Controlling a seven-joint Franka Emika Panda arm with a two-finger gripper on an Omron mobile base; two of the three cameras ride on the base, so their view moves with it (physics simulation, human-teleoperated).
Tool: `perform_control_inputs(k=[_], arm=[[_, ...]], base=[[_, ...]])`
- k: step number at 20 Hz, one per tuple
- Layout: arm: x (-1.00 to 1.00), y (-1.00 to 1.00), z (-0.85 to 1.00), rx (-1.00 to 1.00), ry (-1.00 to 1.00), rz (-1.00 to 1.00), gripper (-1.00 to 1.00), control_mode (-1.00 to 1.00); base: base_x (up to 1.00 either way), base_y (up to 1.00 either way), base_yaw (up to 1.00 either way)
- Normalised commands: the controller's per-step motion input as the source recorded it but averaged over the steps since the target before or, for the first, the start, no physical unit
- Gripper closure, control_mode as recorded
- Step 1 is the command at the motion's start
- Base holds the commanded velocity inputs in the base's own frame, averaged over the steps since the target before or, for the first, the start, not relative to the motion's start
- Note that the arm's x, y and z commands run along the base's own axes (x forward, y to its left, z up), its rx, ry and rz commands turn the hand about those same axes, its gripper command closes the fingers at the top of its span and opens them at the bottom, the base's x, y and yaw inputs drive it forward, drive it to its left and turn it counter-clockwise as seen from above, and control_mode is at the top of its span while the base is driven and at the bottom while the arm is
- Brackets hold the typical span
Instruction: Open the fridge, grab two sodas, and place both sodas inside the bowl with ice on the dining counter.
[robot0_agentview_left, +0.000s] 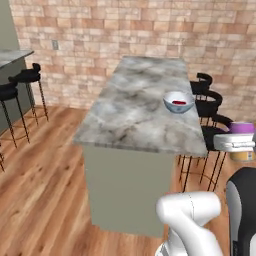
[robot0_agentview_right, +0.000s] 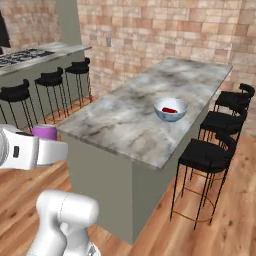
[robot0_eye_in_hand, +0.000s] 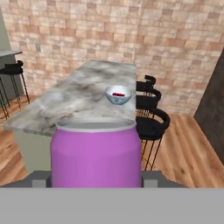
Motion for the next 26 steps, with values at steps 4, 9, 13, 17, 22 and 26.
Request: perform_control_inputs(k=[4, 9, 13, 17, 22, 26], arm=[[0.0, 0.0, 0.0, 0.0, 0.0, 0.0, 1.0, 1.0], [0.0, 0.0, 0.0, 0.0, 0.0, 0.0, 1.0, 1.0], [0.0, 0.0, 0.0, 0.0, 0.0, 0.0, 1.0, 1.0], [0.0, 0.0, 0.0, 0.0, 0.0, 0.0, 1.0, 1.0], [0.0, 0.0, 0.0, 0.0, 0.0, 0.0, 1.0, 1.0], [0.0, 0.0, 0.0, 0.0, 0.0, 0.0, 1.0, 1.0]], base=[[0.31, -1.0, 0.04], [0.51, -0.95, 0.15], [0.67, -0.63, 0.31], [0.51, -0.6, 0.36], [-0.1, -0.71, 0.39], [-0.24, -0.73, 0.4]])
